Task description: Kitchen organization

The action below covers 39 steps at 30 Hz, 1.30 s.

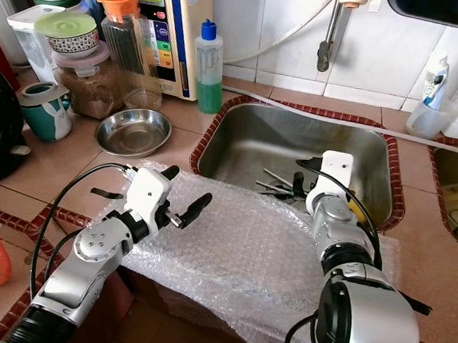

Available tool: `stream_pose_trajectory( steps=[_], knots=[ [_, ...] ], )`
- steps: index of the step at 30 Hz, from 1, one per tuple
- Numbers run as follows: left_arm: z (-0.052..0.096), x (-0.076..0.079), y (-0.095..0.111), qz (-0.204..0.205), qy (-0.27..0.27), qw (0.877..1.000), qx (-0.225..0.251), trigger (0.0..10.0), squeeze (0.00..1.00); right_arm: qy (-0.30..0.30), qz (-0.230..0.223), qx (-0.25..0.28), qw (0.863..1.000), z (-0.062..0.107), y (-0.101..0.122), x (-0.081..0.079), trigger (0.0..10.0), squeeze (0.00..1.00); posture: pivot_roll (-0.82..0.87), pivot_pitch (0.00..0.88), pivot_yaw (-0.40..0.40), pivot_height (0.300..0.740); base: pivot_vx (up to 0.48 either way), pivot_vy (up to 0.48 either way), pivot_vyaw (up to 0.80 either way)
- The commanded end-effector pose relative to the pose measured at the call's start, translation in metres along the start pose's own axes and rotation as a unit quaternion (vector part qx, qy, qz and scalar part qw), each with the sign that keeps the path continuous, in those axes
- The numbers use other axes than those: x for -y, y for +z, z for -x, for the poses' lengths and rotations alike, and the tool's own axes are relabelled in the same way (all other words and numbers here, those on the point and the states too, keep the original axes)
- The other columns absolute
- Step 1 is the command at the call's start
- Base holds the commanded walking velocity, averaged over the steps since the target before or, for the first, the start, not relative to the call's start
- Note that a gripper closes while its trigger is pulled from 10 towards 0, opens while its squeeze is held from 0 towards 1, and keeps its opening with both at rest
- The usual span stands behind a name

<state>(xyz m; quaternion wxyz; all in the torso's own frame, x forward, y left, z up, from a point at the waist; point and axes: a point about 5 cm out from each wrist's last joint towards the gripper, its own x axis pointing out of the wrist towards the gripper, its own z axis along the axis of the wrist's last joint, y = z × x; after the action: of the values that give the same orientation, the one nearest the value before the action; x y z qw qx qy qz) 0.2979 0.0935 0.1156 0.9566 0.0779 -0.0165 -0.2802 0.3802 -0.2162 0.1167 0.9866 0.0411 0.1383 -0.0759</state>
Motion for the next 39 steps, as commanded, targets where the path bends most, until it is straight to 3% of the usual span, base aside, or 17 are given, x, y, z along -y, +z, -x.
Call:
stream_pose_trajectory(
  steps=[1, 2, 3, 4, 5, 6, 7, 9, 10, 13, 19, 23, 24, 28, 33, 36, 39],
  knots=[
    [-0.001, -0.016, 0.007, -0.020, 0.043, 0.999, 0.010, 10.0, 1.00, 0.025, -0.019, 0.040, 0.999, -0.001, 0.014, -0.008, 10.0, 0.00, 0.10, 0.037, 0.083, 0.740, 0.000, 0.000, 0.00],
    [-0.001, -0.016, 0.007, -0.020, 0.043, 0.999, 0.010, 10.0, 1.00, 0.025, -0.019, 0.040, 0.999, -0.001, 0.014, -0.008, 10.0, 0.00, 0.10, 0.037, 0.083, 0.740, 0.000, 0.000, 0.00],
    [-0.002, -0.025, 0.008, -0.018, 0.068, 0.998, 0.009, 10.0, 0.29, 0.046, -0.024, 0.055, 0.997, 0.000, 0.015, -0.014, 10.0, 0.00, 0.10, 0.038, 0.080, 0.740, 0.000, 0.000, 0.00],
    [-0.003, -0.031, 0.008, -0.018, 0.084, 0.996, 0.007, 10.0, 0.38, 0.063, -0.031, 0.065, 0.995, 0.001, 0.015, -0.020, 10.0, 0.00, 0.09, 0.038, 0.081, 0.740, 0.000, 0.000, 0.00],
    [-0.005, -0.037, 0.009, -0.022, 0.098, 0.995, 0.004, 10.0, 0.39, 0.078, -0.033, 0.071, 0.994, 0.003, 0.014, -0.025, 10.0, 0.00, 0.09, 0.038, 0.082, 0.740, 0.000, 0.000, 0.00],
    [-0.006, -0.045, 0.009, -0.029, 0.116, 0.993, -0.002, 10.0, 0.00, 0.093, -0.034, 0.076, 0.992, 0.005, 0.011, -0.031, 10.0, 0.00, 0.09, 0.038, 0.084, 0.740, 0.000, 0.000, 0.00],
    [-0.006, -0.045, 0.009, -0.029, 0.116, 0.993, -0.002, 10.0, 0.00, 0.093, -0.034, 0.076, 0.992, 0.005, 0.011, -0.031, 10.0, 0.00, 0.09, 0.038, 0.084, 0.740, 0.000, 0.000, 0.00],
    [-0.008, -0.075, 0.010, -0.027, 0.196, 0.980, -0.022, 10.0, 0.00, 0.147, -0.025, 0.091, 0.985, 0.017, -0.001, -0.051, 10.0, 0.00, 0.07, 0.037, 0.090, 0.740, 0.000, 0.000, 0.00],
    [-0.008, -0.075, 0.010, -0.027, 0.196, 0.980, -0.022, 10.0, 0.00, 0.147, -0.025, 0.091, 0.985, 0.017, -0.001, -0.051, 10.0, 0.00, 0.07, 0.037, 0.090, 0.740, 0.000, 0.000, 0.00],
    [-0.009, -0.105, 0.013, -0.020, 0.279, 0.959, -0.039, 10.0, 0.00, 0.185, 0.013, 0.090, 0.979, 0.031, -0.020, -0.066, 10.0, 0.00, 0.06, 0.038, 0.093, 0.740, 0.000, 0.000, 0.00],
    [-0.011, -0.120, 0.013, 0.011, 0.322, 0.945, -0.052, 10.0, 0.00, 0.188, 0.012, 0.079, 0.979, 0.036, -0.031, -0.069, 10.0, 0.00, 0.05, 0.039, 0.097, 0.740, 0.000, 0.000, 0.00],
    [-0.009, -0.141, 0.014, 0.064, 0.381, 0.920, -0.065, 10.0, 0.00, 0.191, 0.009, 0.075, 0.979, 0.045, -0.035, -0.071, 10.0, 0.00, 0.04, 0.042, 0.101, 0.740, 0.000, 0.000, 0.00],
    [-0.009, -0.141, 0.014, 0.064, 0.381, 0.920, -0.065, 10.0, 0.00, 0.191, 0.009, 0.075, 0.979, 0.045, -0.035, -0.071, 10.0, 0.00, 0.04, 0.042, 0.101, 0.740, 0.000, 0.000, 0.00],
    [-0.008, -0.148, 0.009, 0.113, 0.422, 0.896, -0.082, 10.0, 0.00, 0.195, 0.018, 0.075, 0.978, 0.051, -0.036, -0.072, 10.0, 0.00, 0.04, 0.041, 0.105, 0.740, 0.000, 0.000, 0.00],
    [-0.007, -0.147, 0.002, 0.154, 0.425, 0.886, -0.102, 10.0, 0.00, 0.194, 0.017, 0.076, 0.978, 0.052, -0.035, -0.072, 10.0, 0.00, 0.03, 0.042, 0.108, 0.740, 0.000, 0.000, 0.00],
    [-0.009, -0.142, -0.011, 0.210, 0.415, 0.875, -0.136, 10.0, 0.00, 0.212, 0.014, 0.077, 0.974, 0.056, -0.032, -0.076, 10.0, 0.00, 0.03, 0.044, 0.108, 0.740, 0.000, 0.000, 0.00],
    [-0.010, -0.141, -0.013, 0.220, 0.412, 0.873, -0.141, 10.0, 0.00, 0.241, 0.011, 0.074, 0.968, 0.061, -0.031, -0.081, 10.0, 0.00, 0.03, 0.044, 0.108, 0.740, 0.000, 0.000, 0.00]
  ],
)
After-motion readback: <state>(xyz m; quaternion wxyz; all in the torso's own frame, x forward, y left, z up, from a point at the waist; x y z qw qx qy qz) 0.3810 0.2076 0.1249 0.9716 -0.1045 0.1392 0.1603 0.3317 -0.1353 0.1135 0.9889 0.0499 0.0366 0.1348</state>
